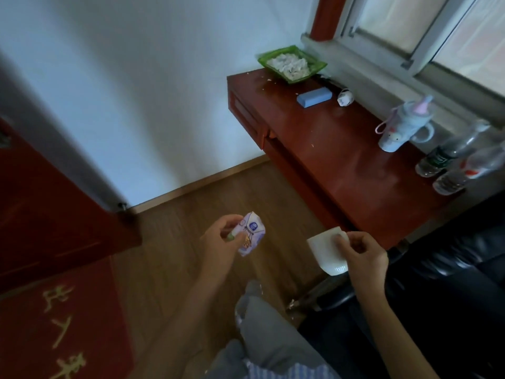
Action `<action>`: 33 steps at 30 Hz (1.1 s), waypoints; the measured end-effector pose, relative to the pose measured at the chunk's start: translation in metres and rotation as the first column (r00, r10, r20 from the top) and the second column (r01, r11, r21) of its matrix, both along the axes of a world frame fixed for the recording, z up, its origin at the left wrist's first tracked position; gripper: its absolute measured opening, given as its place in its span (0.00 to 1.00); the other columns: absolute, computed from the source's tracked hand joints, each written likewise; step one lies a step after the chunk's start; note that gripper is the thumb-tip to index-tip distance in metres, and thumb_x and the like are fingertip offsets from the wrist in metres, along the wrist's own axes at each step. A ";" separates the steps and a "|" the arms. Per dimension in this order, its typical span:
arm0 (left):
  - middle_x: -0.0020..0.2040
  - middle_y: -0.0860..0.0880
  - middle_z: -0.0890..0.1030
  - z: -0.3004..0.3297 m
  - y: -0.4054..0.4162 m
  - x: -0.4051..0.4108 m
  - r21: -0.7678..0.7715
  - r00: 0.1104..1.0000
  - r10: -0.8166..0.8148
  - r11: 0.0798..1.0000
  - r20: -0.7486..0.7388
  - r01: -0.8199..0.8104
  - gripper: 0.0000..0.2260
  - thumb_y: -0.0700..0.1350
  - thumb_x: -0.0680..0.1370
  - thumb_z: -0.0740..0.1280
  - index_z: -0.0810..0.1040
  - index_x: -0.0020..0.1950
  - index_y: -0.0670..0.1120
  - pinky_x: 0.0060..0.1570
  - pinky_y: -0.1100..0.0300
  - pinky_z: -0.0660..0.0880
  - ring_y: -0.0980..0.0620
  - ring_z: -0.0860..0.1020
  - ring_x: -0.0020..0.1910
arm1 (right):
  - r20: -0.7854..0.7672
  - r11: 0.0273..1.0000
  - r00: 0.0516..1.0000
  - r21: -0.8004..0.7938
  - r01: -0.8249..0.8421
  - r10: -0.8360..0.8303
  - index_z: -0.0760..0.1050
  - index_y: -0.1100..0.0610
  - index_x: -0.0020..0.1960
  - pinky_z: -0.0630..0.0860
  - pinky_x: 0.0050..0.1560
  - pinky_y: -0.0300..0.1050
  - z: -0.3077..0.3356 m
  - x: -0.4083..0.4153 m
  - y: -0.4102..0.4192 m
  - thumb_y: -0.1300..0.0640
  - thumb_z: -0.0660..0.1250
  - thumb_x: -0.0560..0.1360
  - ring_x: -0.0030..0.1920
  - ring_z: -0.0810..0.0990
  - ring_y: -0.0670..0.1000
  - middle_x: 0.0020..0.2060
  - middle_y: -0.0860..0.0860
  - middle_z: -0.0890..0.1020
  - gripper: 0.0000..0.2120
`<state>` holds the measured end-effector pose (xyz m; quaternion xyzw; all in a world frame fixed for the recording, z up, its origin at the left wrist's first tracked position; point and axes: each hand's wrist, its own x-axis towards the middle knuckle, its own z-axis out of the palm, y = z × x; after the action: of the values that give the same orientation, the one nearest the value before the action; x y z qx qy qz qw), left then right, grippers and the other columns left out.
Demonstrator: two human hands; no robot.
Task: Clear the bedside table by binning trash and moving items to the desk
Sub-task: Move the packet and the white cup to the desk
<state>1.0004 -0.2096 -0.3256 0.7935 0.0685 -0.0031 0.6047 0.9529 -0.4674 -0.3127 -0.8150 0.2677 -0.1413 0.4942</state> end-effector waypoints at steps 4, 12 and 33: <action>0.47 0.56 0.82 -0.005 -0.003 0.052 -0.025 0.999 -0.050 0.998 -0.019 0.050 0.13 0.37 0.73 0.70 0.79 0.48 0.56 0.40 0.62 0.80 0.57 0.81 0.46 | -0.025 1.000 0.999 -0.017 0.020 -0.021 0.79 0.55 0.43 0.72 0.37 0.37 0.000 0.051 0.002 0.56 0.73 0.72 0.39 0.78 0.47 0.38 0.49 0.81 0.04; 0.47 0.57 0.81 0.003 -0.037 0.202 0.024 0.986 -0.164 0.986 -0.015 0.164 0.11 0.37 0.74 0.70 0.78 0.51 0.52 0.40 0.63 0.80 0.57 0.80 0.47 | -0.011 0.998 0.999 -0.037 0.048 -0.048 0.79 0.56 0.41 0.74 0.36 0.40 0.002 0.175 -0.023 0.58 0.74 0.71 0.35 0.78 0.48 0.35 0.49 0.81 0.04; 0.48 0.53 0.83 -0.020 -0.117 0.472 -0.004 0.876 -0.470 0.881 -0.103 0.472 0.11 0.39 0.74 0.69 0.79 0.52 0.52 0.41 0.61 0.80 0.56 0.82 0.46 | 0.024 0.979 0.979 -0.022 0.202 -0.202 0.79 0.54 0.39 0.70 0.32 0.34 0.000 0.392 -0.050 0.59 0.74 0.70 0.32 0.74 0.41 0.33 0.46 0.80 0.05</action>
<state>1.4722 -0.3271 -0.3456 0.7916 -0.0963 -0.1894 0.5729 1.3451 -0.5178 -0.3129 -0.7879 0.3420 -0.2029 0.4702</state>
